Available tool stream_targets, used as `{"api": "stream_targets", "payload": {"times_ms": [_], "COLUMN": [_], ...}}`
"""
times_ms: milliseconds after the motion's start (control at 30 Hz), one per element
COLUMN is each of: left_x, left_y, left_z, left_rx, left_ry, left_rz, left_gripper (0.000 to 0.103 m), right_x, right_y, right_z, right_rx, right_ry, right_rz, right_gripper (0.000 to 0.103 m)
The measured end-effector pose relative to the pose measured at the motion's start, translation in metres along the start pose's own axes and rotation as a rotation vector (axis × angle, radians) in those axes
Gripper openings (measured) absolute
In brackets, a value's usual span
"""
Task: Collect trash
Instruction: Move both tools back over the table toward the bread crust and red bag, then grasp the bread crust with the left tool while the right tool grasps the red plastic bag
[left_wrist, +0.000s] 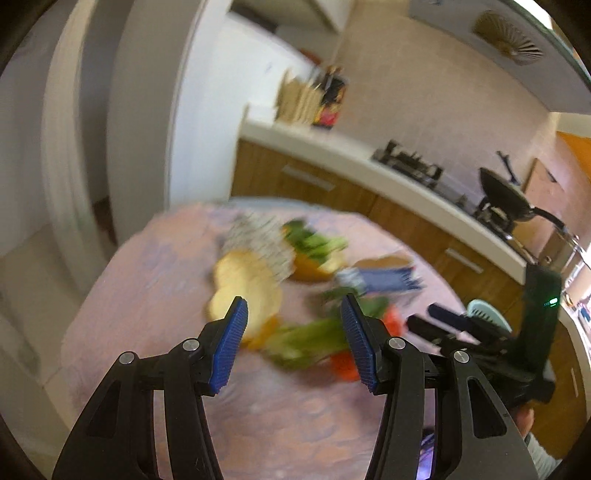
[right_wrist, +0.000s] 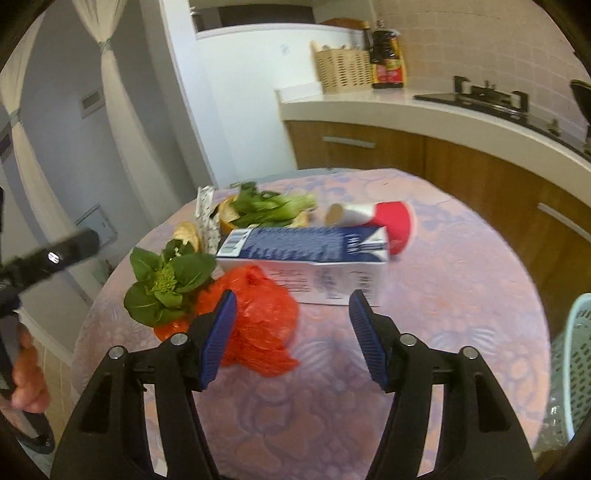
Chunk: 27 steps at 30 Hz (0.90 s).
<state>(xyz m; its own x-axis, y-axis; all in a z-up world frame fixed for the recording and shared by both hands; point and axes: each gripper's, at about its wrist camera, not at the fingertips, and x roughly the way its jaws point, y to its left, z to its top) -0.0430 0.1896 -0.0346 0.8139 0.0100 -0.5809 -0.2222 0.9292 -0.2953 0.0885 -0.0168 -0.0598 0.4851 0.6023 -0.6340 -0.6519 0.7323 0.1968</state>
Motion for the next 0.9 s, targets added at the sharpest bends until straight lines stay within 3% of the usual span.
{"api": "stream_targets", "payload": {"times_ms": [167, 267, 400, 567, 700, 900], "left_x": [0.027, 0.043, 0.067, 0.1, 0.106, 0.107], "left_y": [0.028, 0.046, 0.07, 0.078, 0.081, 0.084], "left_z": [-0.013, -0.01, 0.007, 0.015, 0.011, 0.003], "left_rx": [-0.025, -0.092, -0.188, -0.209, -0.249, -0.293], "left_ry": [0.071, 0.094, 0.116, 0.17, 0.162, 0.155], "left_rz": [0.018, 0.024, -0.065, -0.12, -0.163, -0.283], "left_gripper": [0.049, 0.049, 0.057, 0.065, 0.075, 0.075], "right_x": [0.008, 0.012, 0.02, 0.023, 0.023, 0.015], "right_y": [0.002, 0.002, 0.008, 0.006, 0.0, 0.014], "right_z": [0.0, 0.001, 0.001, 0.0, 0.0, -0.003], "right_rx": [-0.014, -0.015, -0.045, -0.033, -0.01, -0.078], "right_ry": [0.024, 0.039, 0.067, 0.085, 0.097, 0.067], "right_rz": [-0.004, 0.0, -0.007, 0.019, 0.07, 0.078], "right_gripper": [0.072, 0.074, 0.078, 0.079, 0.082, 0.082]}}
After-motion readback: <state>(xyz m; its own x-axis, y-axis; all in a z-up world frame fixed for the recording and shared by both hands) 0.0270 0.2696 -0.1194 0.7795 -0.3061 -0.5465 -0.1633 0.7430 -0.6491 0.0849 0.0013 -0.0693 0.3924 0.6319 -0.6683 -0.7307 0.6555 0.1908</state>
